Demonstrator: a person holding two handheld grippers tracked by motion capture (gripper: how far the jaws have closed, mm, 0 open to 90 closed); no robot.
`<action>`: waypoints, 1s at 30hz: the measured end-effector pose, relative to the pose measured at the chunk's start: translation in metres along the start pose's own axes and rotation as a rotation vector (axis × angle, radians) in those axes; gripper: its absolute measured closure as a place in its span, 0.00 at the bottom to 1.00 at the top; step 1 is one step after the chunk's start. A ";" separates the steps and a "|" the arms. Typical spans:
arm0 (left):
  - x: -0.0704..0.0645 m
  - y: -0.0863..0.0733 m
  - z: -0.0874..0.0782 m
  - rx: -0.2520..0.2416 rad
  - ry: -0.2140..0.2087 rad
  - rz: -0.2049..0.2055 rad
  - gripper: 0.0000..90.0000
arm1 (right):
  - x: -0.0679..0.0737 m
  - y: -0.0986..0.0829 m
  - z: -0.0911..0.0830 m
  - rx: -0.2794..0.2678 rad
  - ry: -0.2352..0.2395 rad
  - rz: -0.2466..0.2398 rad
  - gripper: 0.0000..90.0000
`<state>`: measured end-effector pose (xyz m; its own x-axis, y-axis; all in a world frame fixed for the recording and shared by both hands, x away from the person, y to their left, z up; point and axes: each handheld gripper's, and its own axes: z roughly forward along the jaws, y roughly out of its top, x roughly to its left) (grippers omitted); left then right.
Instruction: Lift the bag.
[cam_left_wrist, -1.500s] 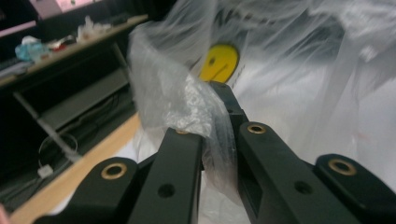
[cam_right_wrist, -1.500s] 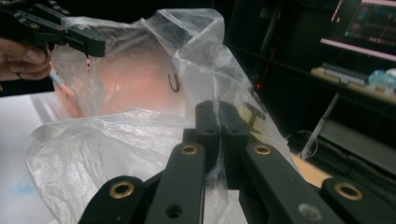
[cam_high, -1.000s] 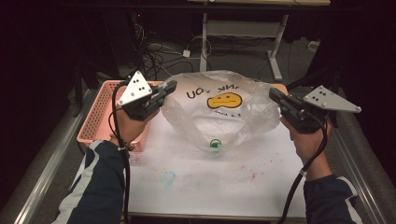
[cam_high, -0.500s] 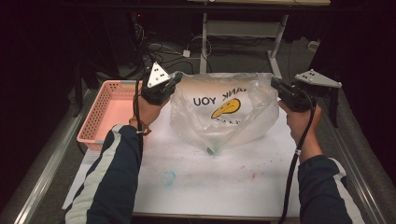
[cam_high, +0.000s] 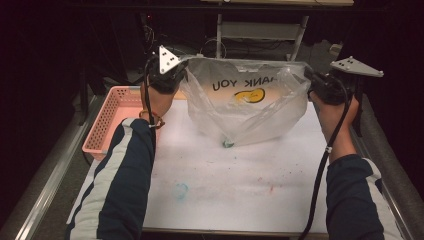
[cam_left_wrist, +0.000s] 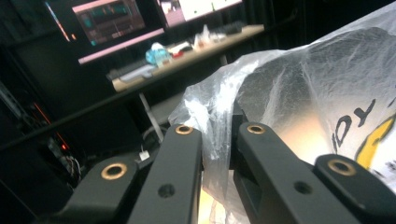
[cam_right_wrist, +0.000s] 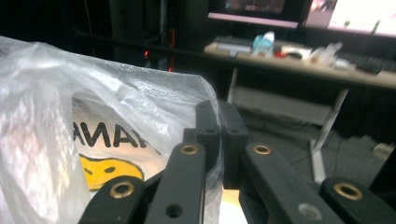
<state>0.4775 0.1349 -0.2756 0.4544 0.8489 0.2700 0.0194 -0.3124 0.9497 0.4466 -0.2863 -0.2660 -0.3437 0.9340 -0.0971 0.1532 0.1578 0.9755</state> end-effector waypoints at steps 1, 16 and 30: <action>0.001 0.005 -0.003 -0.010 0.000 -0.001 0.98 | 0.000 0.005 -0.003 -0.008 0.002 0.000 1.00; 0.007 0.020 -0.012 -0.026 -0.025 -0.028 0.97 | 0.001 0.033 -0.021 -0.066 -0.016 -0.002 1.00; -0.013 -0.016 0.003 0.043 -0.054 -0.060 0.50 | -0.003 -0.007 0.008 0.050 -0.059 -0.008 1.00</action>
<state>0.4733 0.1274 -0.2946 0.4989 0.8427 0.2024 0.0858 -0.2804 0.9560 0.4544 -0.2875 -0.2738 -0.2900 0.9497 -0.1182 0.1973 0.1802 0.9636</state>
